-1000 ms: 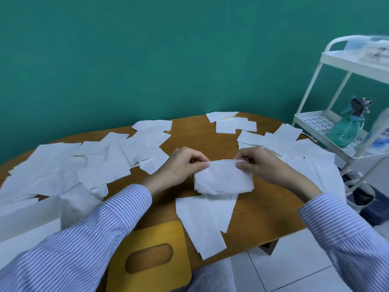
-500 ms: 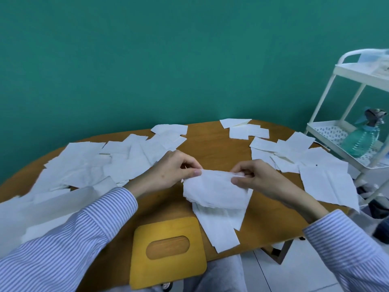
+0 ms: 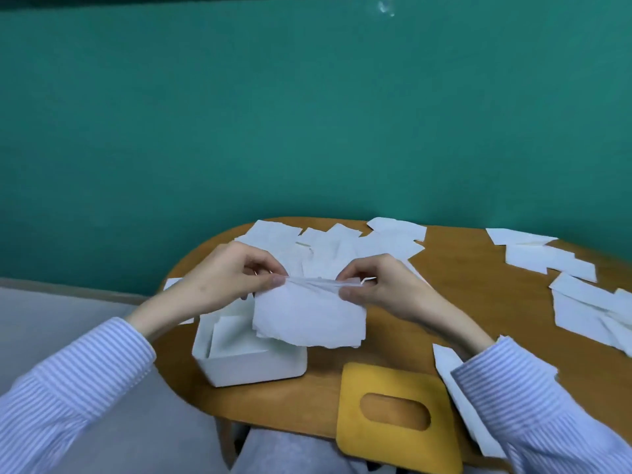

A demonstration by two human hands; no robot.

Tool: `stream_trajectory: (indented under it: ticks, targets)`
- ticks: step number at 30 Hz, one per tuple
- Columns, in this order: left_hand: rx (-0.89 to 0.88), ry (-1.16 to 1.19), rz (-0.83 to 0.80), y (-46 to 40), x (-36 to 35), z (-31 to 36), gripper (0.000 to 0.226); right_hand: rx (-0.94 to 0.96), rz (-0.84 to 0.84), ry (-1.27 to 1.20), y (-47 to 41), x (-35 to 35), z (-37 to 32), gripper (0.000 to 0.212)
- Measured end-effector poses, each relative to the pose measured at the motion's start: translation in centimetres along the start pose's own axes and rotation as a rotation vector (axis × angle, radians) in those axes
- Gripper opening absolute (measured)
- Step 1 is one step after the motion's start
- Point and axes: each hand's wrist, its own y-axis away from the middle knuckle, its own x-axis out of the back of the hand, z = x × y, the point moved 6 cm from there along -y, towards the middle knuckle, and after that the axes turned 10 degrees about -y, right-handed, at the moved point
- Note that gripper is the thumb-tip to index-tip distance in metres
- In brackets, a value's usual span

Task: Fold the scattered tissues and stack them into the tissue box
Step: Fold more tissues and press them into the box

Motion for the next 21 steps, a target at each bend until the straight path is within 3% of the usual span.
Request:
stream_trajectory:
  ticks: [7, 11, 16, 21]
  targets:
    - [0.214, 0.057, -0.076, 3.0, 0.8, -9.4, 0.005, -0.039, -0.171, 0.102, -5.6, -8.7, 0.8, 0.009]
    - [0.168, -0.121, -0.006, 2.5, -1.7, -12.1, 0.015, -0.021, -0.183, 0.296, -6.7, -10.5, 1.9, 0.015]
    - [0.062, -0.338, 0.015, 2.1, -3.0, -12.5, 0.009, 0.133, -0.16, 0.678, -7.6, -12.3, 2.2, 0.02]
    - [0.015, -0.629, 0.051, 1.9, -3.0, -12.7, 0.009, 0.18, -0.171, 0.752, -7.3, -12.7, 2.9, 0.016]
